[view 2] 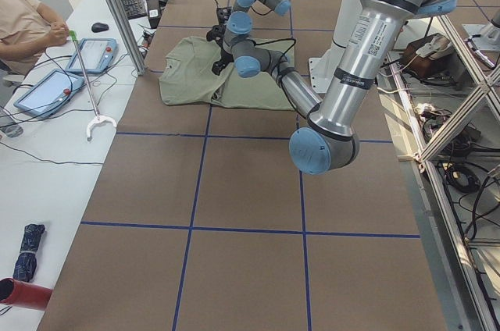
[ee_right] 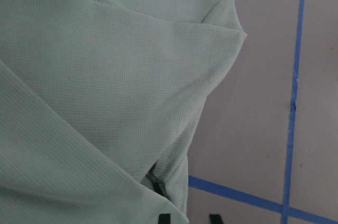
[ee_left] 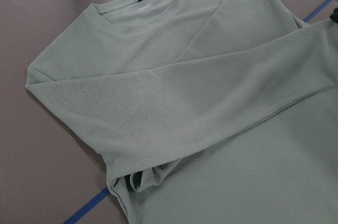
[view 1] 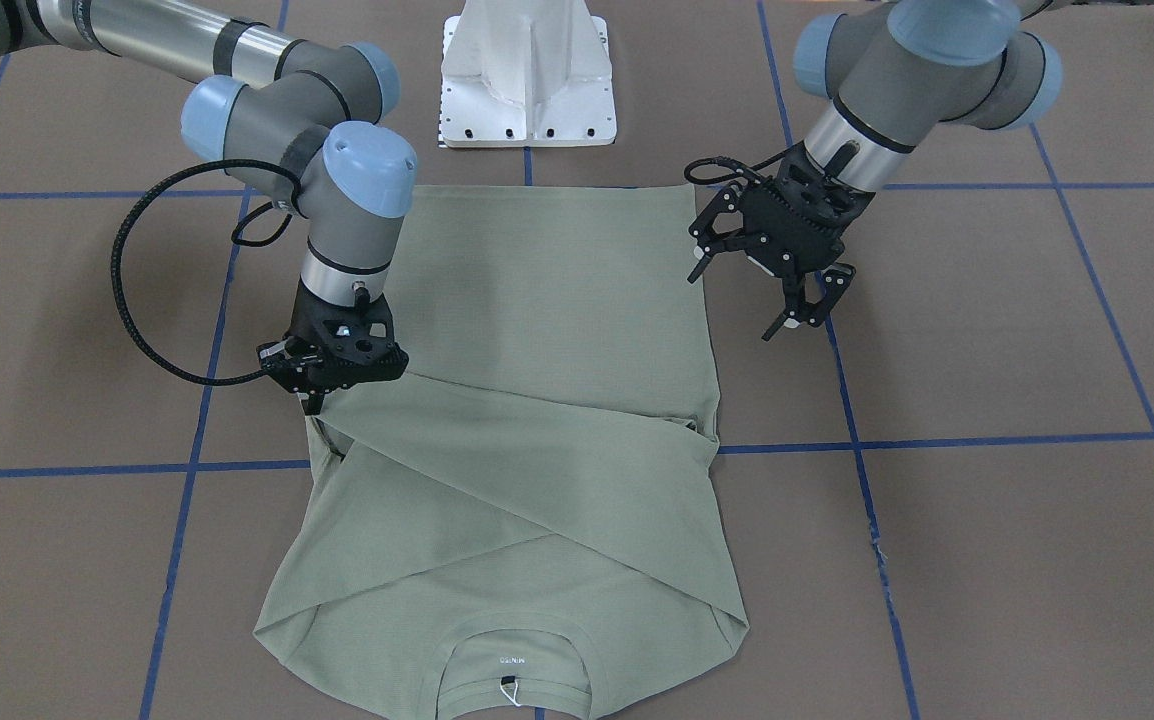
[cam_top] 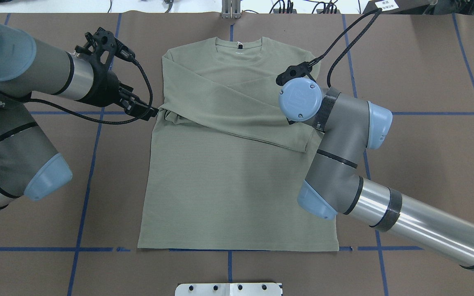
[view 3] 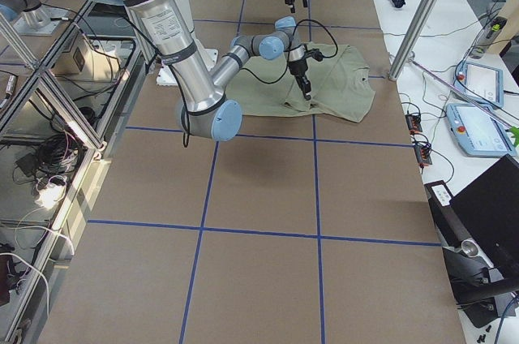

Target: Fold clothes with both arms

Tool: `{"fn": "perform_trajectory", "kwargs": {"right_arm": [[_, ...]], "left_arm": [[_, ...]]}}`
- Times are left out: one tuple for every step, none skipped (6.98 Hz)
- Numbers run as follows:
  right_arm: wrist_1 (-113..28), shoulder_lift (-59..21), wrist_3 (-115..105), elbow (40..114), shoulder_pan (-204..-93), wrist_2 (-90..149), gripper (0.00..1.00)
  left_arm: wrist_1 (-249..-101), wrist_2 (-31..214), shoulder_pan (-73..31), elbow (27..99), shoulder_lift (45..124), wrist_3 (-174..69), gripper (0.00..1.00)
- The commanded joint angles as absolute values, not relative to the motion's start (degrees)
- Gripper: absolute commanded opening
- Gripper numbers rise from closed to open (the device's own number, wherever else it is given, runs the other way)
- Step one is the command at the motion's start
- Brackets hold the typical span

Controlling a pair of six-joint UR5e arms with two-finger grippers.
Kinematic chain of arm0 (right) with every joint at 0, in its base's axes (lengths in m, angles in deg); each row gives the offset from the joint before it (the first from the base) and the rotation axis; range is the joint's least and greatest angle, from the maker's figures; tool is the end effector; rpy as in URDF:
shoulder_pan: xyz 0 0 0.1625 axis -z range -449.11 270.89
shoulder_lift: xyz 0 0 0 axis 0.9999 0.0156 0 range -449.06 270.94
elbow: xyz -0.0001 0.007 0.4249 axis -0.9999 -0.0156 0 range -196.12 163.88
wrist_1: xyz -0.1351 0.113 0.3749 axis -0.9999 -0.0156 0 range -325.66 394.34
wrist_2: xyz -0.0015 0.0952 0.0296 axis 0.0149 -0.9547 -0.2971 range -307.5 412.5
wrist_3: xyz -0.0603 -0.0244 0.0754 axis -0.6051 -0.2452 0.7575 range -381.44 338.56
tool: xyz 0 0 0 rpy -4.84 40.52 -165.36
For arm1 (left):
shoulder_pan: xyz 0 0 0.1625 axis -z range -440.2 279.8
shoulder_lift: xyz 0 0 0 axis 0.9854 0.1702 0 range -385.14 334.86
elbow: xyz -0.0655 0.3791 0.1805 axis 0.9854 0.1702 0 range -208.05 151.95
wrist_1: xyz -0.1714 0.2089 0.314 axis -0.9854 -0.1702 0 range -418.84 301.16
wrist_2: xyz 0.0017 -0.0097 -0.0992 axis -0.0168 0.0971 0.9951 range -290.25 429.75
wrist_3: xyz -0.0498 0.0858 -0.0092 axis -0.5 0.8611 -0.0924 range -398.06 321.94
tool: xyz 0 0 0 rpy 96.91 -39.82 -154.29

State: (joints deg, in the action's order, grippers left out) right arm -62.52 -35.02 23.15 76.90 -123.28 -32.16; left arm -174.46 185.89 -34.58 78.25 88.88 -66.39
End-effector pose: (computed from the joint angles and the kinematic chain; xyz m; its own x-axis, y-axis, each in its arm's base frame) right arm -0.4920 -0.5065 0.2907 0.9194 -0.2328 0.3170 0.0777 0.8976 0.4339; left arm 0.3518 -0.4874 0.2424 0.4524 0.6675 -0.5914 -0.0801 0.6909 0.7185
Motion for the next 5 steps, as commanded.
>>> {"fn": "perform_trajectory", "kwargs": {"right_arm": [[-57.77,-33.70,28.36,80.36,-124.43,-40.88,1.00],[-57.85,-28.90,35.53,88.57,-124.18,-41.45,1.00],[-57.77,-24.33,40.82,95.09,-123.74,-44.94,1.00],[-57.59,-20.71,49.32,100.29,-122.43,-46.54,1.00],[-53.50,-17.28,58.02,104.51,-119.46,-46.03,1.00]], "left_arm": [[-174.24,185.59,-34.67,78.39,88.86,-66.54,1.00],[-174.24,184.89,-34.76,78.65,87.47,-68.97,1.00],[-174.24,182.10,-36.15,80.39,86.84,-77.09,1.00],[-174.15,177.63,-39.91,84.06,83.88,-82.13,1.00],[-174.24,176.54,-41.95,88.02,80.72,-86.18,1.00]]}}
